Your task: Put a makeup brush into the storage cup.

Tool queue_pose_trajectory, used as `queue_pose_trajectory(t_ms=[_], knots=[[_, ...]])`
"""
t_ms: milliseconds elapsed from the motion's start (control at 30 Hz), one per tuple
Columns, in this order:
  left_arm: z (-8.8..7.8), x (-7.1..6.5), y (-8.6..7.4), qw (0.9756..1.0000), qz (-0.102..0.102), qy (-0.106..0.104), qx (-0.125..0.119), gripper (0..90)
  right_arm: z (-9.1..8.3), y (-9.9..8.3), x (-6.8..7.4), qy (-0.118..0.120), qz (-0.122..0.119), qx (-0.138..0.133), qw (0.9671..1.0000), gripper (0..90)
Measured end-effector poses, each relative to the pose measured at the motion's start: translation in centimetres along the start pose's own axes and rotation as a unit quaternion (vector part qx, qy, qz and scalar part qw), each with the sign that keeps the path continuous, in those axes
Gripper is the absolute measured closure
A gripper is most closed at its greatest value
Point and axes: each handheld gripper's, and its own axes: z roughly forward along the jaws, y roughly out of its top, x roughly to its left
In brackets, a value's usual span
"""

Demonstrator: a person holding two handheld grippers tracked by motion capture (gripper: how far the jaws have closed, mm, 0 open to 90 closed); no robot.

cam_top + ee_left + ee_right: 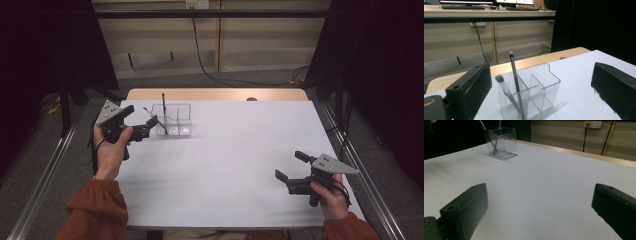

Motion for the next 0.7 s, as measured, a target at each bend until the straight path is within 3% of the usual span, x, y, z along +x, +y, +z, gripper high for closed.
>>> queue_pose_trajectory(t_ms=[700], knots=[[-3.5, -1.5, -3.3, 0.9999, -0.001, -0.009, 0.010, 3.6, -0.1, 0.0, 0.1, 0.001, 0.000, 0.000, 1.0000, 0.0]])
